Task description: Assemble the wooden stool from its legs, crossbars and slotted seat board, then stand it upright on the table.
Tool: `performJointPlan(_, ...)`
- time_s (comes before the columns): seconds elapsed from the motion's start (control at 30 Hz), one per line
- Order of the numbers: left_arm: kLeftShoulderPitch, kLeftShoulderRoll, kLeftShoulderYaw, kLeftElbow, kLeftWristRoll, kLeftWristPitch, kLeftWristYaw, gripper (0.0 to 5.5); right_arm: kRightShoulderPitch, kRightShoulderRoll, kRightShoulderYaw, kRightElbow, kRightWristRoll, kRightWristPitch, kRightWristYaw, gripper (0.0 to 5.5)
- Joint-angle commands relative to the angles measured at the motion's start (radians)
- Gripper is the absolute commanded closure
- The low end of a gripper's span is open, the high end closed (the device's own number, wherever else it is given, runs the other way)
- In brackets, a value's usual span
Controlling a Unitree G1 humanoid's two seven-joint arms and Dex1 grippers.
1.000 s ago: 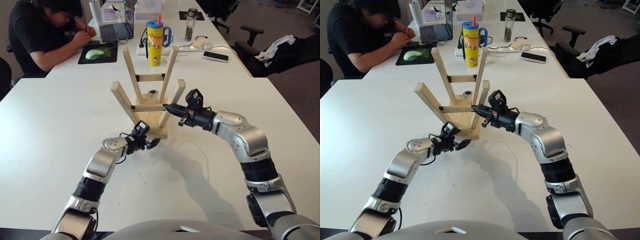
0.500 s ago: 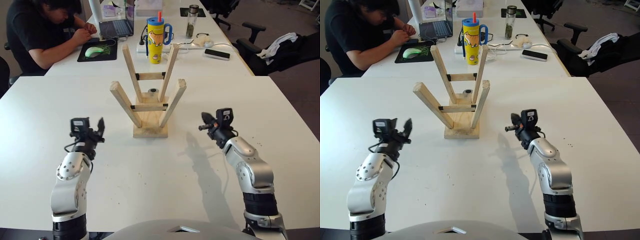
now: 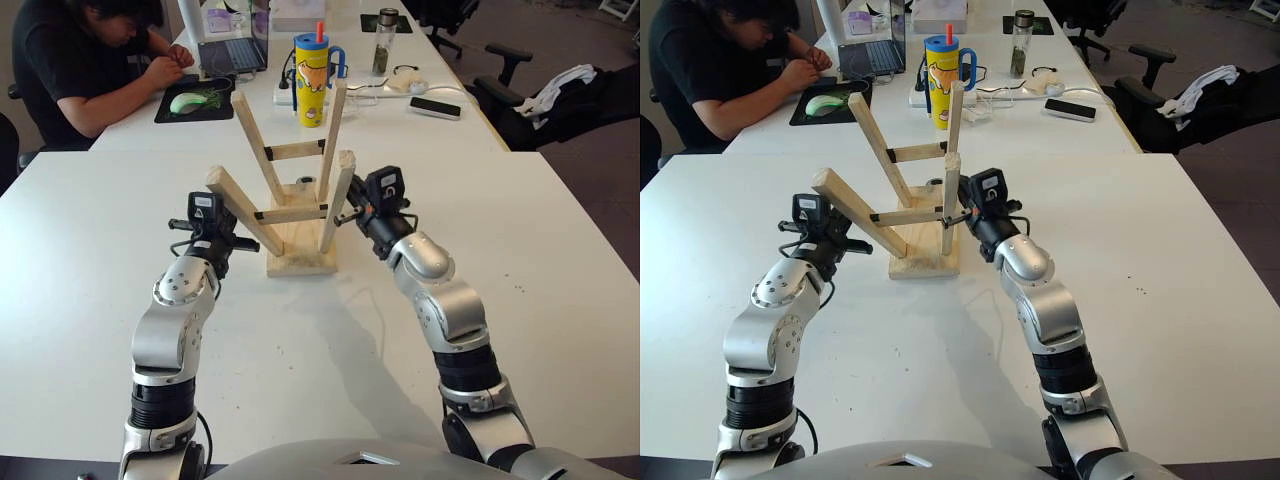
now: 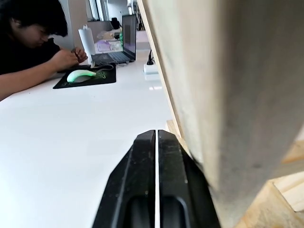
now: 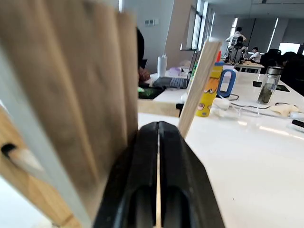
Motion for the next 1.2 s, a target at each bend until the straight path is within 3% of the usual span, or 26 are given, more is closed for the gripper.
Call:
performJointPlan(0.03, 0.05, 0.003, 0.054, 0.037, 0.005, 0.028, 0.022, 5.47, 0.126, -0.081, -0.101, 0.062, -0.079, 0.058, -0.072, 5.5)
performJointPlan(0.13, 0.069, 0.004, 0.094, 0.045, 0.016, -0.015, 0.043, 5.47, 0.129, -0.112, -0.17, 0.071, -0.082, 0.037, -0.071, 5.5)
performJointPlan(0.27, -0.087, 0.007, 0.22, -0.004, -0.01, -0.3, 0.08, 5.47, -0.035, -0.033, -0.266, -0.056, 0.056, -0.138, -0.042, 5.5)
performJointPlan(0.37, -0.267, 0.056, 0.199, -0.024, -0.014, -0.449, 0.031, 5.47, -0.177, 0.008, -0.269, -0.172, 0.124, -0.201, -0.031, 5.5)
performJointPlan(0.57, -0.47, 0.105, 0.17, -0.032, 0.01, -0.546, 0.011, 5.47, -0.39, 0.029, -0.258, -0.265, 0.159, -0.224, -0.04, 5.5)
performJointPlan(0.73, -0.425, 0.095, 0.153, -0.007, 0.03, -0.492, 0.029, 5.47, -0.405, 0.023, -0.21, -0.214, 0.135, -0.199, -0.016, 5.5)
performJointPlan(0.83, -0.237, 0.115, 0.002, 0.101, 0.044, -0.148, -0.03, 5.47, -0.284, 0.074, -0.091, -0.025, 0.235, 0.291, -0.023, 5.5)
performJointPlan(0.93, -0.001, 0.128, -0.118, 0.102, -0.019, 0.073, -0.102, 5.47, -0.119, 0.121, -0.078, 0.047, 0.314, 0.489, -0.02, 5.5)
performJointPlan(1.07, 0.027, 0.123, -0.124, 0.087, -0.064, 0.141, -0.135, 5.47, -0.063, 0.125, -0.148, 0.027, 0.334, 0.533, -0.048, 5.5)
performJointPlan(1.2, -0.122, 0.115, -0.02, 0.131, -0.007, -0.002, -0.057, 5.47, -0.177, 0.088, -0.187, 0.03, 0.301, 0.329, -0.005, 5.5)
